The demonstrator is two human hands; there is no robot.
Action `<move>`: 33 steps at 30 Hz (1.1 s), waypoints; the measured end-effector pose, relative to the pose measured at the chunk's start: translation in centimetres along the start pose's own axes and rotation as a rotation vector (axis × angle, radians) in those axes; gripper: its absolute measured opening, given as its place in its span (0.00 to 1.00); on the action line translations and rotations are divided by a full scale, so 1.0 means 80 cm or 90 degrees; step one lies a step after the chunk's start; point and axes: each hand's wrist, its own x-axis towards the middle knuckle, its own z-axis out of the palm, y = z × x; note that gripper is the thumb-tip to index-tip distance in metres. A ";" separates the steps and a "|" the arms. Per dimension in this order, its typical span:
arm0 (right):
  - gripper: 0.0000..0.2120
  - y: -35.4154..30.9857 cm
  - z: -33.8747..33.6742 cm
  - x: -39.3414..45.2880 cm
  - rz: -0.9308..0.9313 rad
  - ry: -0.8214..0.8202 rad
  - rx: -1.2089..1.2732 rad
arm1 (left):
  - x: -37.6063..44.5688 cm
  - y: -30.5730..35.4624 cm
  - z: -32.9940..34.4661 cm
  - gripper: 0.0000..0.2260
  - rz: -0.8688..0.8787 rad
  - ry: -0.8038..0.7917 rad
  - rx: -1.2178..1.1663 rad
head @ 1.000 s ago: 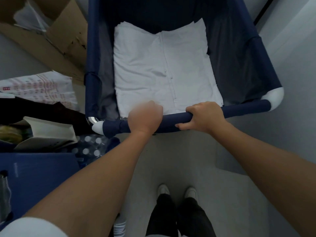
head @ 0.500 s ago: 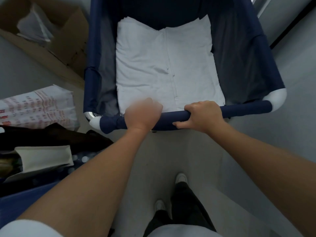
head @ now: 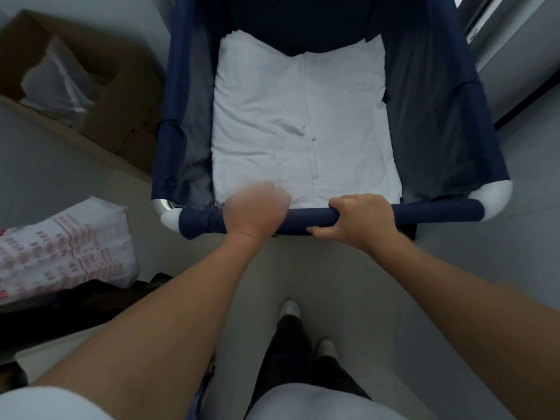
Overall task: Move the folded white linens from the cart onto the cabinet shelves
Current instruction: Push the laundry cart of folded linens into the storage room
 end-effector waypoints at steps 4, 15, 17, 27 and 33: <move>0.30 0.010 -0.003 0.045 0.005 -0.019 -0.026 | 0.053 -0.003 0.000 0.18 0.016 -0.006 0.003; 0.30 0.046 -0.014 0.175 0.030 -0.027 -0.007 | 0.197 -0.001 0.007 0.18 0.024 0.009 0.008; 0.30 0.053 -0.013 0.198 0.036 -0.007 0.002 | 0.222 0.000 0.009 0.18 0.029 0.018 0.007; 0.29 0.094 -0.021 0.313 0.044 -0.014 -0.010 | 0.351 0.005 0.019 0.18 0.035 0.030 -0.008; 0.30 0.125 -0.022 0.395 0.067 0.020 -0.025 | 0.440 0.013 0.022 0.16 0.042 0.002 -0.010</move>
